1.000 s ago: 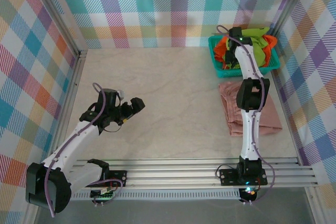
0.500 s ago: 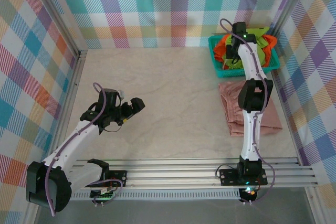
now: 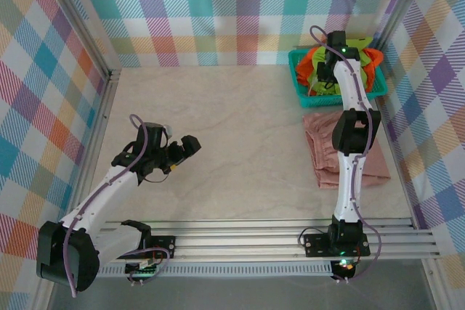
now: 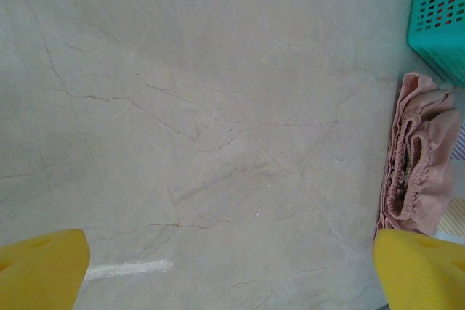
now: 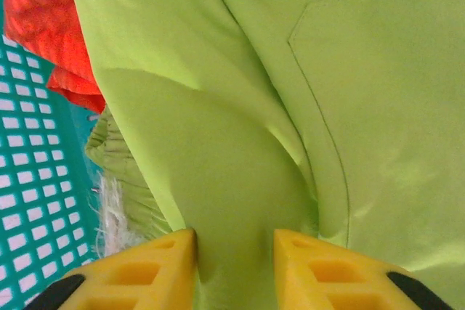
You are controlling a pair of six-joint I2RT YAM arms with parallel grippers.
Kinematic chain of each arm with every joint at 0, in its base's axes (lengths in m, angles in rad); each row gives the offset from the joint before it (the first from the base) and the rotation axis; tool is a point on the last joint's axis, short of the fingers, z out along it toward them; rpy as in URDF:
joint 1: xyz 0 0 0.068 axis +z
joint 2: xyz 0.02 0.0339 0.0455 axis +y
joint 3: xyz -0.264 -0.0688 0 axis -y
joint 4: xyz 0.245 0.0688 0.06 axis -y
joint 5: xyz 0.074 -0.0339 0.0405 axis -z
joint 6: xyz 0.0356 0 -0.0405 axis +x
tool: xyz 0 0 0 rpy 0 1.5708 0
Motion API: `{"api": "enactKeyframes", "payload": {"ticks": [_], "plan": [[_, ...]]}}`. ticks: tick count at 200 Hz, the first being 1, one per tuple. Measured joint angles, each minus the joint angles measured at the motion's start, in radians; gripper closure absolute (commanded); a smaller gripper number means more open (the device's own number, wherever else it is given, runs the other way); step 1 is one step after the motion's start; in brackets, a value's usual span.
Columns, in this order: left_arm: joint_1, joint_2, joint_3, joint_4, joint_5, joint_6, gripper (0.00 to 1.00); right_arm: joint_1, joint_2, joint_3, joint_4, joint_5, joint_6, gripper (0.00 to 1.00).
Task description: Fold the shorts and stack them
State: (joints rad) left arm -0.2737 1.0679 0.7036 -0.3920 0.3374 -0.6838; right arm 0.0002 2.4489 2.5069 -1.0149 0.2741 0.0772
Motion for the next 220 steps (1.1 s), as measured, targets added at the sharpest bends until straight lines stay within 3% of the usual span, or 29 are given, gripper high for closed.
{"api": "enactKeyframes", "payload": {"ticks": [17, 53, 113, 166, 220], "plan": [[0.0, 0.0, 0.0, 0.0, 0.0, 0.0, 0.0, 0.0, 0.006, 0.0, 0.0, -0.007, 0.002, 0.77], [0.0, 0.0, 0.0, 0.0, 0.0, 0.0, 0.0, -0.002, 0.027, 0.0, -0.005, -0.049, 0.024, 1.0], [0.0, 0.0, 0.0, 0.001, 0.0, 0.0, 0.0, -0.01, -0.005, -0.022, 0.019, -0.141, 0.077, 1.0], [0.0, -0.003, -0.008, 0.002, -0.003, 0.0, 0.0, 0.002, -0.253, -0.138, 0.147, -0.211, 0.127, 1.0], [0.0, -0.013, -0.024, 0.002, -0.004, -0.004, 0.0, 0.063, -0.448, -0.126, 0.267, -0.295, 0.171, 1.0]]}}
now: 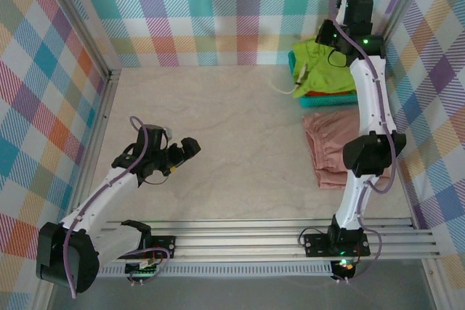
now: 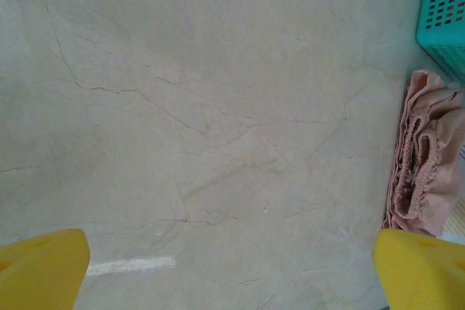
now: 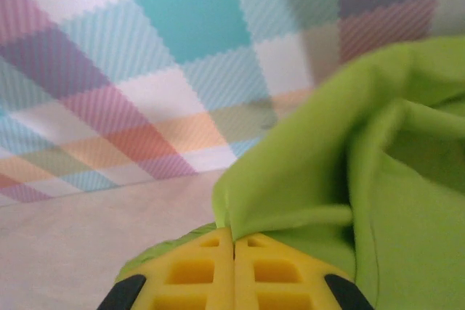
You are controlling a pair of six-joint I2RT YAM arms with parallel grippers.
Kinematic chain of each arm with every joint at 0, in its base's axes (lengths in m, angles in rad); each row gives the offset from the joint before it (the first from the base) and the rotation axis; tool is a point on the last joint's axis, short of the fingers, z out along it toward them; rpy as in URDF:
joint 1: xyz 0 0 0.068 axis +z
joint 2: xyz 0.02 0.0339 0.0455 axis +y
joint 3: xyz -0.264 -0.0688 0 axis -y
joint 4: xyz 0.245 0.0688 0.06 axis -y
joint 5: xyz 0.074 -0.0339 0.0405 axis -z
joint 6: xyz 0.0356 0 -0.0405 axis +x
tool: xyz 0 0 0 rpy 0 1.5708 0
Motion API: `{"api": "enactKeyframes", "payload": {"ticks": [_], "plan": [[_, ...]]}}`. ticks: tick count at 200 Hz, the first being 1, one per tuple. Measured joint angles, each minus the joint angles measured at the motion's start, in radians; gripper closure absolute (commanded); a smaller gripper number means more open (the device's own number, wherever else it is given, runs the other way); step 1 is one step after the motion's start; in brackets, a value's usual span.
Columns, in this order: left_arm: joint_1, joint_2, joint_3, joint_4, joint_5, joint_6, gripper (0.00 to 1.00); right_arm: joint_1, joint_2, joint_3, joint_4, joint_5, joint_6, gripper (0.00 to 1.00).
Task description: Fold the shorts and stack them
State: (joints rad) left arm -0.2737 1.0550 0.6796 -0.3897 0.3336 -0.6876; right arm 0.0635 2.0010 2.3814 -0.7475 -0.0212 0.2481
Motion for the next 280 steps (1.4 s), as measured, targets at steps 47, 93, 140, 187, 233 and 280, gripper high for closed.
{"api": "enactKeyframes", "payload": {"ticks": [47, 93, 140, 187, 233, 280], "plan": [[0.0, -0.021, -0.004, 0.0, -0.006, -0.004, 0.0, 0.09, -0.024, 0.105, 0.037, -0.118, 0.034, 1.0], [0.0, -0.068, -0.004, -0.002, -0.023, -0.004, 0.0, 0.273, -0.061, 0.13, 0.096, -0.245, 0.055, 1.0], [0.0, -0.183, -0.004, -0.01, -0.074, -0.013, 0.0, 0.491, -0.026, 0.138, 0.092, -0.332, 0.018, 0.39], [0.0, -0.33, 0.035, -0.067, -0.146, -0.016, 0.0, 0.588, 0.013, -0.068, 0.028, -0.342, -0.019, 0.23], [0.002, -0.222, 0.211, -0.222, -0.206, 0.068, 0.0, 0.574, -0.263, -0.814, 0.165, -0.265, 0.107, 0.24], [0.089, -0.056, 0.227, -0.307, -0.211, 0.122, 0.0, 0.756, -0.444, -1.167, 0.341, -0.143, 0.266, 0.19]]}}
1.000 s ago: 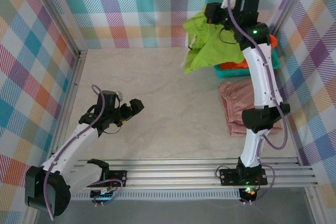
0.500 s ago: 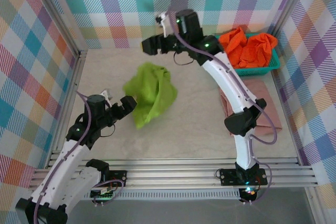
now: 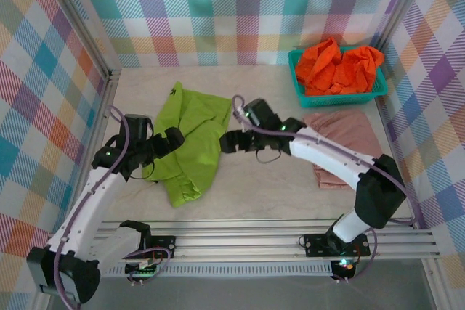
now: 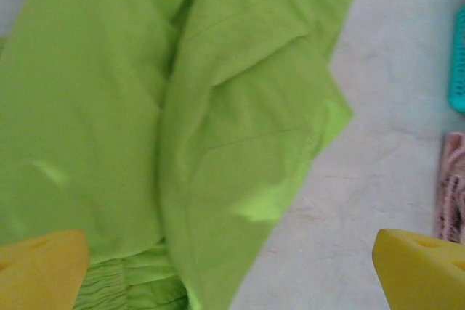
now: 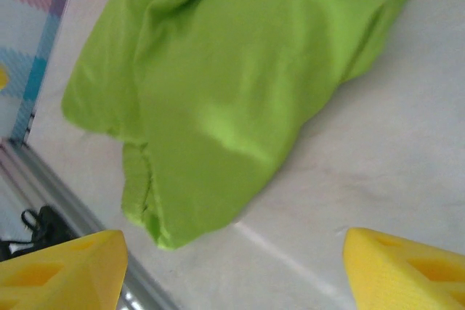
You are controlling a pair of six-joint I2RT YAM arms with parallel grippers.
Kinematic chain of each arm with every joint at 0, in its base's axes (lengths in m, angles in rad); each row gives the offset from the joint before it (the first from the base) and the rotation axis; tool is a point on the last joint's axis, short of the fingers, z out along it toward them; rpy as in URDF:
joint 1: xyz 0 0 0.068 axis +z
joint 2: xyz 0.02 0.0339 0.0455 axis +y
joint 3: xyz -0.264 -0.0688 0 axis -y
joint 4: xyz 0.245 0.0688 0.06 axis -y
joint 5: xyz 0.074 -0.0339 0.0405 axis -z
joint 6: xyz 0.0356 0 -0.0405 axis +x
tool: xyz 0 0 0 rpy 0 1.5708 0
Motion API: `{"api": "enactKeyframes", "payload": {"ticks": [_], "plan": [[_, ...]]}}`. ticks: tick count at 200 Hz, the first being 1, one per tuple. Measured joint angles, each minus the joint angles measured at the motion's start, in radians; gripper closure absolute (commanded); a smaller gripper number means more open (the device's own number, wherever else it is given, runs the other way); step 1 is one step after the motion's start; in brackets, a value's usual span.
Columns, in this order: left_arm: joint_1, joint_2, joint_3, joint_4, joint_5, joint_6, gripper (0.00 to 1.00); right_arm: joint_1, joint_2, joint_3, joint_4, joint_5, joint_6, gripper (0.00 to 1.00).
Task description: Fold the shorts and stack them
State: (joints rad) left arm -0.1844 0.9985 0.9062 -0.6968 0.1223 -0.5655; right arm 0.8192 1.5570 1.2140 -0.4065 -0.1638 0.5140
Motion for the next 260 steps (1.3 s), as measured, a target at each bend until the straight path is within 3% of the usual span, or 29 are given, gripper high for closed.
{"api": "enactKeyframes", "payload": {"ticks": [31, 88, 117, 149, 198, 260], "plan": [[0.074, 0.087, -0.022, -0.005, 0.007, 0.009, 0.02, 0.1, 0.087, -0.013, 0.068, 0.052, 0.075, 0.15], [0.137, 0.226, -0.052, 0.043, -0.074, 0.003, 0.07, 0.111, 0.38, 0.115, 0.11, 0.072, 0.156, 0.14], [0.145, 0.298, -0.053, 0.09, -0.09, -0.001, 0.13, 0.129, 0.461, 0.164, 0.121, 0.061, 0.176, 0.3], [0.147, 0.36, -0.085, 0.158, -0.078, -0.015, 0.37, 0.138, 0.492, 0.188, 0.131, 0.056, 0.183, 0.58], [0.148, 0.365, -0.106, 0.203, -0.056, -0.012, 1.0, 0.122, 0.492, 0.291, 0.056, 0.103, 0.124, 1.0], [0.148, 0.193, -0.136, 0.209, 0.013, -0.022, 1.0, -0.095, 0.492, 0.458, -0.074, 0.088, 0.011, 1.0]]}}
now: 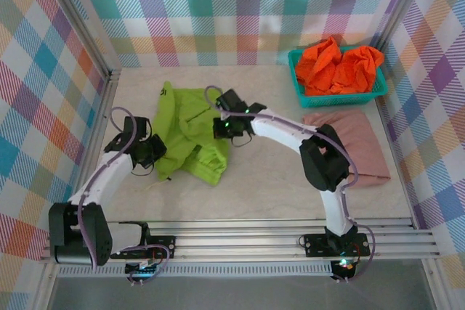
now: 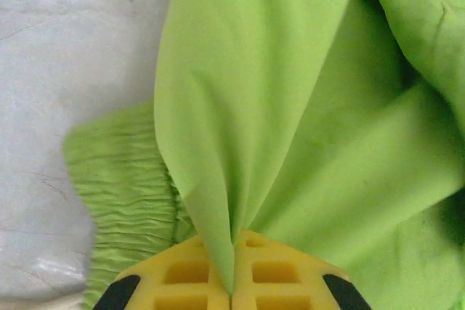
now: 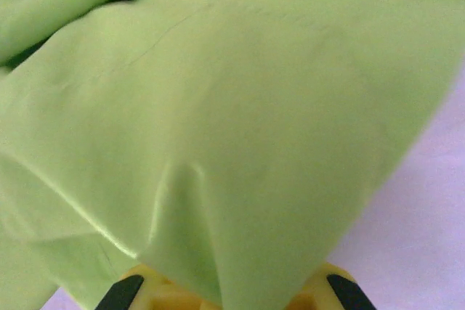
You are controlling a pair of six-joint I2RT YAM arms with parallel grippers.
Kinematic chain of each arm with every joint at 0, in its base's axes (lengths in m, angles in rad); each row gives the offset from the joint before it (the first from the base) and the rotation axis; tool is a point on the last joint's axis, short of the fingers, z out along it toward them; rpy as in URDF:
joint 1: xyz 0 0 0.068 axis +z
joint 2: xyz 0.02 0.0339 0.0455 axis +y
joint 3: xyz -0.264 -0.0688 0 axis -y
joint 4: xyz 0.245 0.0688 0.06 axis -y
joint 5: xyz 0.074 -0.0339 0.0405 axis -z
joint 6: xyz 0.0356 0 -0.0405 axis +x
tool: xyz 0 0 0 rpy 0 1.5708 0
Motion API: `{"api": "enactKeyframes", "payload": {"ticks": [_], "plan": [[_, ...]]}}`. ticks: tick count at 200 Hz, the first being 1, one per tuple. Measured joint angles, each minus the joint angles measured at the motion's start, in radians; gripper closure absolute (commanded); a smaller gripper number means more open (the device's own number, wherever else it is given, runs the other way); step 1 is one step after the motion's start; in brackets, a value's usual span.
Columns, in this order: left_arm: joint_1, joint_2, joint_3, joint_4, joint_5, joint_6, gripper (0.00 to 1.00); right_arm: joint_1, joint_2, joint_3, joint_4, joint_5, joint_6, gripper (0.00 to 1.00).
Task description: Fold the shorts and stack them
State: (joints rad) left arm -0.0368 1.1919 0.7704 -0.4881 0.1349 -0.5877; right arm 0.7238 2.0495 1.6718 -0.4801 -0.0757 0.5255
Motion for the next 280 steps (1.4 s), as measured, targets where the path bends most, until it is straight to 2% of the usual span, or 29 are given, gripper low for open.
{"api": "enactKeyframes", "payload": {"ticks": [30, 44, 55, 66, 76, 84, 93, 107, 122, 152, 173, 198, 231, 257, 280], "plan": [[-0.001, -0.13, -0.034, -0.006, 0.039, -0.034, 1.0, -0.103, 0.052, 0.234, -0.106, -0.014, -0.064, 1.0], [-0.001, -0.183, -0.055, -0.011, 0.05, -0.053, 1.0, -0.144, 0.12, 0.4, -0.158, -0.025, -0.09, 0.94], [-0.003, -0.217, -0.069, -0.014, 0.06, -0.068, 0.96, -0.173, 0.185, 0.534, -0.196, -0.042, -0.101, 0.84], [-0.011, -0.25, -0.086, -0.009, 0.069, -0.086, 0.91, -0.193, 0.256, 0.665, -0.24, -0.057, -0.119, 0.61], [-0.022, -0.278, -0.107, -0.005, 0.078, -0.104, 0.77, -0.209, 0.315, 0.762, -0.26, -0.072, -0.121, 0.48], [-0.031, -0.295, -0.128, -0.003, 0.084, -0.122, 0.58, -0.223, 0.351, 0.818, -0.272, -0.083, -0.121, 0.4], [-0.048, -0.308, -0.151, 0.001, 0.09, -0.143, 0.38, -0.24, 0.379, 0.858, -0.285, -0.095, -0.125, 0.37], [-0.078, -0.31, -0.172, 0.0, 0.101, -0.158, 0.16, -0.254, 0.385, 0.86, -0.308, -0.109, -0.123, 0.33], [-0.087, -0.304, -0.166, -0.01, 0.096, -0.157, 0.06, -0.268, 0.346, 0.78, -0.293, -0.13, -0.119, 0.32], [-0.071, -0.247, -0.064, -0.045, 0.084, -0.126, 0.04, -0.21, 0.101, 0.342, -0.189, -0.145, -0.122, 0.29], [-0.027, -0.17, 0.026, -0.043, 0.089, -0.099, 0.04, -0.068, -0.086, 0.069, -0.099, -0.142, -0.123, 0.27], [0.026, -0.095, 0.074, -0.042, 0.092, -0.074, 0.03, 0.141, -0.217, -0.141, 0.032, -0.113, -0.123, 0.24], [0.102, -0.035, 0.103, -0.057, 0.092, -0.054, 0.0, 0.352, -0.199, -0.257, 0.145, -0.014, -0.157, 0.21], [0.199, 0.009, 0.138, -0.058, 0.097, -0.047, 0.0, 0.431, -0.086, -0.2, 0.152, 0.089, -0.223, 0.22], [0.297, 0.042, 0.151, -0.058, 0.117, -0.047, 0.0, 0.462, 0.013, -0.12, 0.136, 0.167, -0.278, 0.22]]}}
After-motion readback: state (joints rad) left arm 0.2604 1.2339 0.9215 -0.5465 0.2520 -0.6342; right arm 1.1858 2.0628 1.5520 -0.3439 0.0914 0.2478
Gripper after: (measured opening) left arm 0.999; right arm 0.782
